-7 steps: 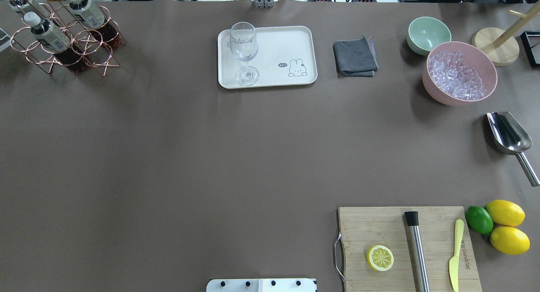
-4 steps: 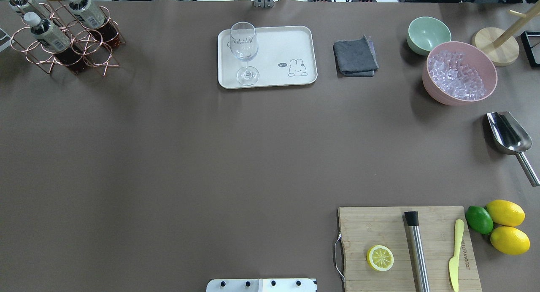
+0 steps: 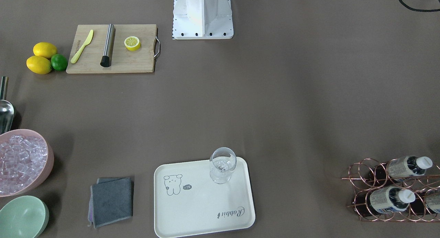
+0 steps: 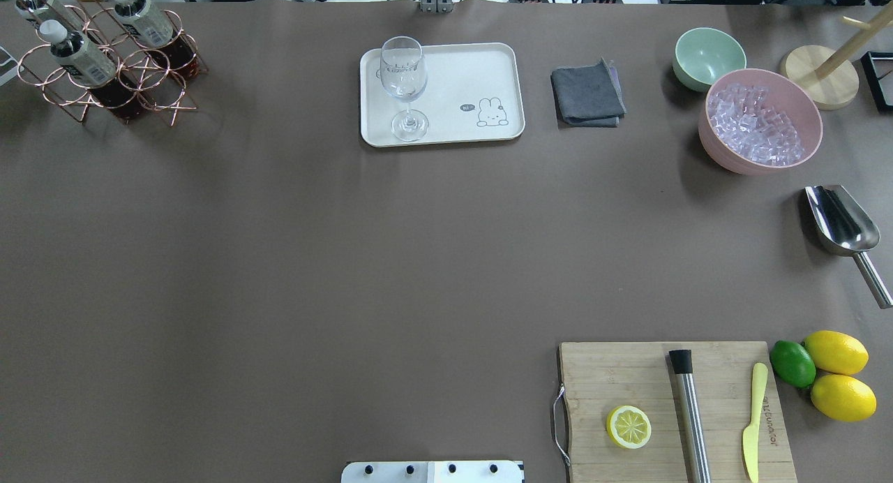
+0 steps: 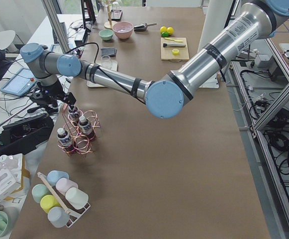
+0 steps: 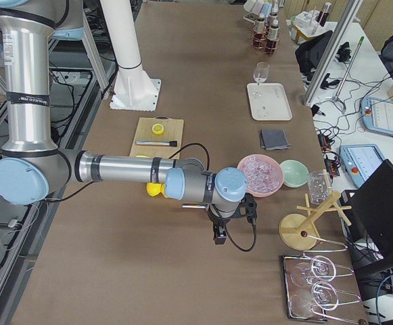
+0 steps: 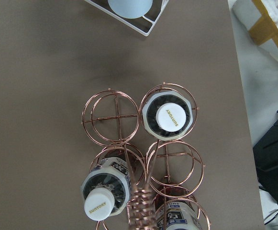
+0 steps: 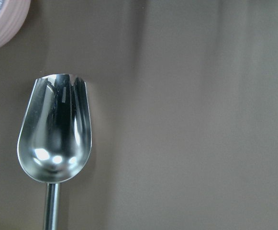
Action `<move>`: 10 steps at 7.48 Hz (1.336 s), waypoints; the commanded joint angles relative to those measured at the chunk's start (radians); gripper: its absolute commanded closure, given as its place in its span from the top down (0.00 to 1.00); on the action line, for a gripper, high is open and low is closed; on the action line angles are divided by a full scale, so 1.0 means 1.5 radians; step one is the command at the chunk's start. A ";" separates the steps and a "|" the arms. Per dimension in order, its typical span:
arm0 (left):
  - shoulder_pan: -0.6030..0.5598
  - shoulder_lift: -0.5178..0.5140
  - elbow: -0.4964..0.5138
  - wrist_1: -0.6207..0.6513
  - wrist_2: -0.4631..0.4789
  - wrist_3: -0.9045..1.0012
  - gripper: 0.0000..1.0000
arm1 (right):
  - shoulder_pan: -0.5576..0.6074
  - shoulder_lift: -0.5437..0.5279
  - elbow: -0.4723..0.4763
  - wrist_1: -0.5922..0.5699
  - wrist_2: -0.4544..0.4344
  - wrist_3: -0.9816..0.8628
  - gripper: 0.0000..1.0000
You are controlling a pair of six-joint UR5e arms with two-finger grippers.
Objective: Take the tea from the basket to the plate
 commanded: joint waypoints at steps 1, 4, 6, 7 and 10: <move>0.004 0.011 -0.002 -0.009 -0.007 0.001 0.81 | 0.000 0.010 -0.001 0.000 -0.006 0.000 1.00; 0.004 0.019 -0.006 -0.019 -0.008 0.000 0.55 | 0.000 -0.002 0.000 0.000 -0.005 -0.006 1.00; 0.004 0.018 -0.007 -0.019 -0.021 0.001 0.61 | 0.000 -0.002 -0.002 0.000 -0.007 -0.007 1.00; 0.003 0.017 -0.007 -0.019 -0.022 0.001 0.61 | 0.000 -0.001 0.000 0.000 -0.008 -0.007 1.00; 0.003 0.017 -0.011 -0.018 -0.023 0.003 0.50 | 0.000 -0.002 -0.001 0.000 -0.017 -0.007 1.00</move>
